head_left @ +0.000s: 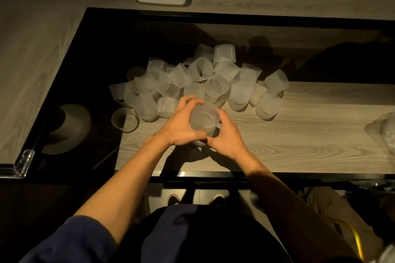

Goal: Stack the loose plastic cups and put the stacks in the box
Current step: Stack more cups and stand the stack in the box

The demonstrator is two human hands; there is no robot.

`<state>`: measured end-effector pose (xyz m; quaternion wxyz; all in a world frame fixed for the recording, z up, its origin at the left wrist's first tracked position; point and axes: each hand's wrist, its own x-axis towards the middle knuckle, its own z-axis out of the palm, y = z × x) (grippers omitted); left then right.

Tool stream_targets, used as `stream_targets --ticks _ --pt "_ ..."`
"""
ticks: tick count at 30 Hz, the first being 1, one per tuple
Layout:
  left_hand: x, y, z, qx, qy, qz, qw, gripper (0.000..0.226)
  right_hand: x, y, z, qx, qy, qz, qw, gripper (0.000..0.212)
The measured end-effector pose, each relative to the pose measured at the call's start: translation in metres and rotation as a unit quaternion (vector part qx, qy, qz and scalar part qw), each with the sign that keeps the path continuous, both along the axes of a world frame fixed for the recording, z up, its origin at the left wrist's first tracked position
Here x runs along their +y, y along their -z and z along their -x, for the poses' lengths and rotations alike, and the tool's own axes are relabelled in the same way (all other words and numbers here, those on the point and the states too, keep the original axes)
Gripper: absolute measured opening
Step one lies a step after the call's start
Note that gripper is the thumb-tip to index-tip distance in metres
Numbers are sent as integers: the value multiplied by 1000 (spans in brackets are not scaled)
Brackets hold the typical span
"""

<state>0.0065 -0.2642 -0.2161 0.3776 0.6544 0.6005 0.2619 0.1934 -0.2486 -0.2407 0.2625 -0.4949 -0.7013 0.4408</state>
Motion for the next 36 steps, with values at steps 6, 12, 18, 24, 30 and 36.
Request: stream_targets --ticks 6,12,18,24,30,36 --pt "0 5 -2 -41 -1 45 998 115 0 3 -1 -15 -1 -7 1000 84" --pt "-3 15 2 -119 -34 54 991 95 1 4 2 -19 3 1 1000 83" --pt "13 19 22 -6 -332 47 942 48 1 5 3 -33 14 0 999 84" --pt "21 38 41 166 -249 156 941 55 4 4 5 -39 24 13 999 86" --pt "28 42 30 273 -271 110 916 43 3 3 7 -29 32 22 999 84" --pt "28 49 26 309 -244 97 914 47 2 3 7 -32 31 26 999 84"
